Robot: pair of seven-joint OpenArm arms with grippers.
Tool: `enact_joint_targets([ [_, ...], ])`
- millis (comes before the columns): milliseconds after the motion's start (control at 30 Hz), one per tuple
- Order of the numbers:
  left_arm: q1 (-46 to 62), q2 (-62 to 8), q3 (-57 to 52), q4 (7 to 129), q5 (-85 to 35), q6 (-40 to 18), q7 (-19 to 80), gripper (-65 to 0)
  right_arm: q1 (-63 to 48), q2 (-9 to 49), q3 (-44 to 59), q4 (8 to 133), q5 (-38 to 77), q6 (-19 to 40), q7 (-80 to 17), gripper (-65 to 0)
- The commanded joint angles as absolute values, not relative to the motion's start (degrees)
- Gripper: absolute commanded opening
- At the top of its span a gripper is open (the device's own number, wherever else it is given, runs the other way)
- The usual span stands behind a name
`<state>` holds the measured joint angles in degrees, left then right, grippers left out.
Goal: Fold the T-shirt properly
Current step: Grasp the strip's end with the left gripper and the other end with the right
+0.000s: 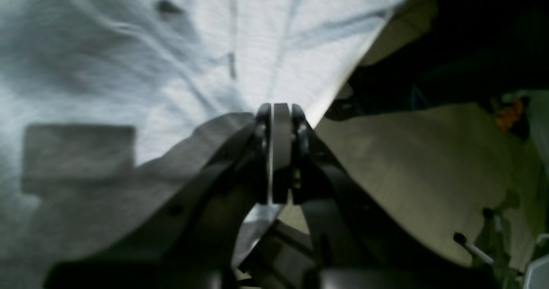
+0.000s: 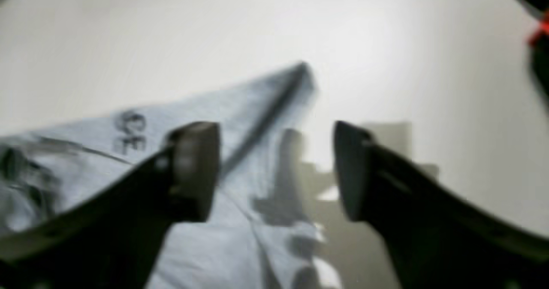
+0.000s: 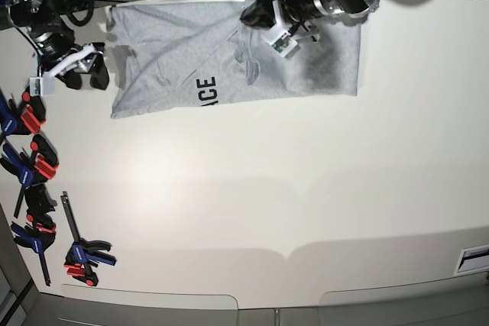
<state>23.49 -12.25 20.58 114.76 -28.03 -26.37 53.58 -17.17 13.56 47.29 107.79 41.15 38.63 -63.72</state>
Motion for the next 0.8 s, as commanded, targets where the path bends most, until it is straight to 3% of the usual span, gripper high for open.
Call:
enact_joint_targets([
  [0, 23.51, -12.45, 20.73, 116.03, -28.95, -26.83, 52.42, -65.0, -17.5, 14.98, 47.35, 108.44, 41.5, 38.65, -61.71, -20.6],
  [300, 23.24, -13.89, 20.73, 116.03, -28.93, -27.0, 51.81, -65.0, -13.58, 15.92, 46.61, 92.92, 42.81, 34.7, -59.79, -20.1],
  [533, 22.48, -14.48, 20.73, 116.03, -28.53, -26.98, 51.81, -65.0, -7.9, 18.9, 43.44, 79.22, 48.62, 36.21, -66.06, -20.1],
  [767, 21.54, -14.5, 20.73, 116.03, -28.51, -27.0, 51.83, -65.0, -7.31, 18.68, 35.77, 75.46, 48.45, 36.12, -71.46, -20.1],
])
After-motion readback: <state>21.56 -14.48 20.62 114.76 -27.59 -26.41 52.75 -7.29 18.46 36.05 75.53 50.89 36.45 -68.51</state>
